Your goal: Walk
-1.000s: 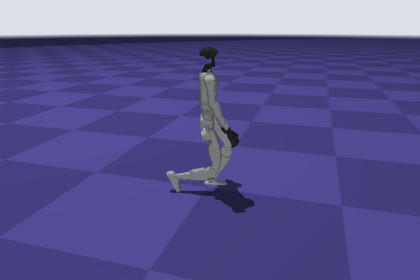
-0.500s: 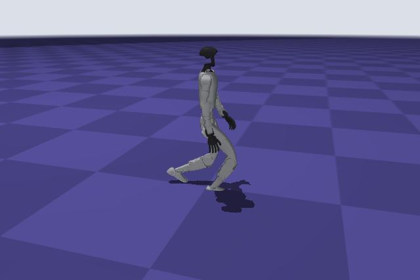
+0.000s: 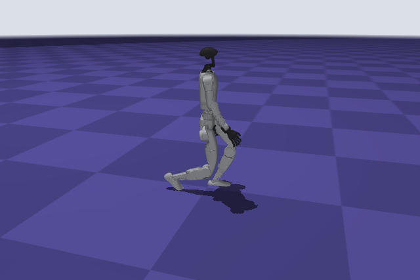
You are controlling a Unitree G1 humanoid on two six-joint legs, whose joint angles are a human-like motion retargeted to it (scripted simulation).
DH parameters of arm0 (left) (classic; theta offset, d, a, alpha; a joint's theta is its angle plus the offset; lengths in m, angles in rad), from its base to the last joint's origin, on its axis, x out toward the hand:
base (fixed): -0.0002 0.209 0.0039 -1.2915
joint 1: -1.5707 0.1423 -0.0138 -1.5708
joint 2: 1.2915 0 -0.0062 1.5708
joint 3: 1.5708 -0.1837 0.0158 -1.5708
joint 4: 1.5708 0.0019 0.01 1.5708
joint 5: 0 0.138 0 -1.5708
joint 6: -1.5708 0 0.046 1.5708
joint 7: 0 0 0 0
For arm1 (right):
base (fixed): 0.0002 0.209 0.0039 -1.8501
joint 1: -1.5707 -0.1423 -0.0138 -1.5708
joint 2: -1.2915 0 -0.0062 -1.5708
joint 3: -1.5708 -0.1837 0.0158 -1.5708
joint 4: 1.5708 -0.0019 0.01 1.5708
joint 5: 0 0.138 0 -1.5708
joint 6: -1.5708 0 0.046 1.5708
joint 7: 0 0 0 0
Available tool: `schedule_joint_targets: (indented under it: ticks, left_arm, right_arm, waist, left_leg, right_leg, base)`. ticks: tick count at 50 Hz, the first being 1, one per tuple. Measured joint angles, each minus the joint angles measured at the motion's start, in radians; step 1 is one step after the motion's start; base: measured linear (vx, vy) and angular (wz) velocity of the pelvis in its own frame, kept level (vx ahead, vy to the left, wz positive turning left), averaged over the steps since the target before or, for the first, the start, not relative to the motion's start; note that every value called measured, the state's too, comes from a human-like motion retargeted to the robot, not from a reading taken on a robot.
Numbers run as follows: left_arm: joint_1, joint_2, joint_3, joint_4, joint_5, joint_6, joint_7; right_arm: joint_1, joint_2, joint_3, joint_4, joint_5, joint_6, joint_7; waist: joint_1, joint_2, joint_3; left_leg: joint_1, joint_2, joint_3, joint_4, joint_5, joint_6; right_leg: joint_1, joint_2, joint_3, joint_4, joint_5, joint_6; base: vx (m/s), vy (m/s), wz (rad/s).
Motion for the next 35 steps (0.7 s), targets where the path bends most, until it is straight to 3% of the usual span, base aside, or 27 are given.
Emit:
schedule_joint_targets:
  ticks: [3,5,8,12,17,20,22,23,25,27,30,32,35]
  left_arm:
    - [-0.034,0.016,0.005,-0.024,0.002,0.002,0.010]
    - [-0.073,0.033,0.006,-0.053,0.000,0.001,0.022]
    - [-0.141,0.056,0.018,-0.100,-0.018,0.004,0.046]
    - [-0.230,0.079,0.047,-0.158,-0.061,-0.003,0.072]
    - [-0.306,0.103,0.056,-0.210,-0.084,-0.035,0.079]
    - [-0.295,0.100,0.057,-0.219,-0.078,-0.042,0.076]
    - [-0.263,0.093,0.056,-0.214,-0.076,-0.039,0.069]
    - [-0.240,0.089,0.052,-0.205,-0.074,-0.036,0.065]
    - [-0.197,0.077,0.047,-0.191,-0.062,-0.023,0.046]
    - [-0.172,0.070,0.032,-0.176,-0.035,-0.006,0.031]
    - [-0.146,0.071,0.012,-0.158,-0.001,0.007,0.023]
    - [-0.121,0.071,0.013,-0.151,0.001,0.005,0.026]
    - [-0.071,0.063,0.029,-0.136,-0.014,-0.006,0.026]
  right_arm:
    - [0.036,0.028,0.000,0.052,0.003,0.013,0.033]
    - [0.056,0.032,-0.003,0.087,-0.009,0.024,0.045]
    - [0.094,0.020,-0.016,0.129,-0.021,0.035,0.049]
    - [0.151,-0.002,-0.057,0.162,-0.006,0.044,0.049]
    - [0.204,-0.023,-0.102,0.184,0.013,0.046,0.052]
    - [0.224,-0.033,-0.108,0.192,0.016,0.043,0.044]
    - [0.228,-0.037,-0.108,0.194,0.029,0.040,0.026]
    - [0.226,-0.036,-0.110,0.190,0.035,0.038,0.018]
    - [0.211,-0.045,-0.108,0.169,0.046,0.040,-0.004]
    - [0.181,-0.053,-0.099,0.139,0.037,0.041,-0.026]
    - [0.118,-0.055,-0.074,0.105,0.015,0.041,-0.052]
    - [0.074,-0.050,-0.056,0.086,0.008,0.040,-0.056]
    - [0.012,-0.042,-0.038,0.054,0.014,0.032,-0.054]
  waist:
    - [-0.033,-0.071,0.007]
    - [-0.054,-0.077,0.015]
    - [-0.081,-0.040,0.032]
    - [-0.107,0.032,0.043]
    - [-0.094,0.110,-0.003]
    - [-0.083,0.161,-0.007]
    - [-0.075,0.223,0.001]
    - [-0.072,0.238,0.003]
    - [-0.059,0.332,0.006]
    - [-0.036,0.364,0.011]
    - [0.008,0.349,0.014]
    - [0.035,0.315,0.016]
    - [0.061,0.256,0.020]
  left_leg:
    - [0.109,-0.088,0.016,-0.076,-0.013,0.017]
    - [0.202,-0.108,0.004,-0.129,-0.041,0.017]
    - [0.360,-0.106,-0.031,-0.204,-0.095,0.017]
    - [0.526,-0.062,-0.065,-0.276,-0.154,0.001]
    - [0.617,0.028,-0.089,-0.331,-0.177,-0.034]
    - [0.651,0.096,-0.112,-0.191,-0.209,-0.066]
    - [0.661,0.196,-0.124,0.002,-0.191,-0.110]
    - [0.657,0.237,-0.120,0.103,-0.138,-0.132]
    - [0.572,0.410,-0.147,0.365,0.034,-0.194]
    - [0.452,0.527,-0.159,0.554,0.138,-0.178]
    - [0.252,0.598,-0.164,0.698,0.081,-0.097]
    - [0.139,0.565,-0.142,0.669,-0.006,-0.056]
    - [0.015,0.459,-0.100,0.484,-0.092,-0.042]
  right_leg:
    - [-0.137,-0.150,0.046,0.259,0.261,0.021]
    - [-0.245,-0.213,0.066,0.369,0.262,-0.024]
    - [-0.392,-0.231,0.057,0.389,0.111,-0.094]
    - [-0.538,-0.156,-0.020,0.149,-0.043,-0.111]
    - [-0.631,0.058,-0.046,-0.339,-0.067,-0.039]
    - [-0.596,0.136,-0.062,-0.338,-0.033,-0.061]
    - [-0.543,0.207,-0.100,-0.276,-0.012,-0.103]
    - [-0.528,0.229,-0.108,-0.233,-0.016,-0.125]
    - [-0.455,0.336,-0.175,-0.264,-0.017,-0.191]
    - [-0.396,0.388,-0.192,-0.296,-0.039,-0.231]
    - [-0.308,0.411,-0.172,-0.352,-0.072,-0.242]
    - [-0.254,0.396,-0.150,-0.373,-0.097,-0.222]
    - [-0.180,0.349,-0.117,-0.381,-0.141,-0.183]
  base:
    - [-0.02,0.01,0.02]
    - [0.00,0.04,-0.13]
    - [0.03,0.07,-0.38]
    - [0.03,0.01,-0.21]
    - [0.00,-0.06,-0.09]
    - [-0.02,-0.06,-0.21]
    - [-0.01,-0.05,-0.28]
    - [-0.03,-0.07,-0.22]
    - [-0.06,-0.11,-0.14]
    - [-0.06,-0.13,-0.04]
    - [-0.02,-0.07,0.02]
    - [0.00,0.00,0.00]
    - [0.02,0.06,-0.23]
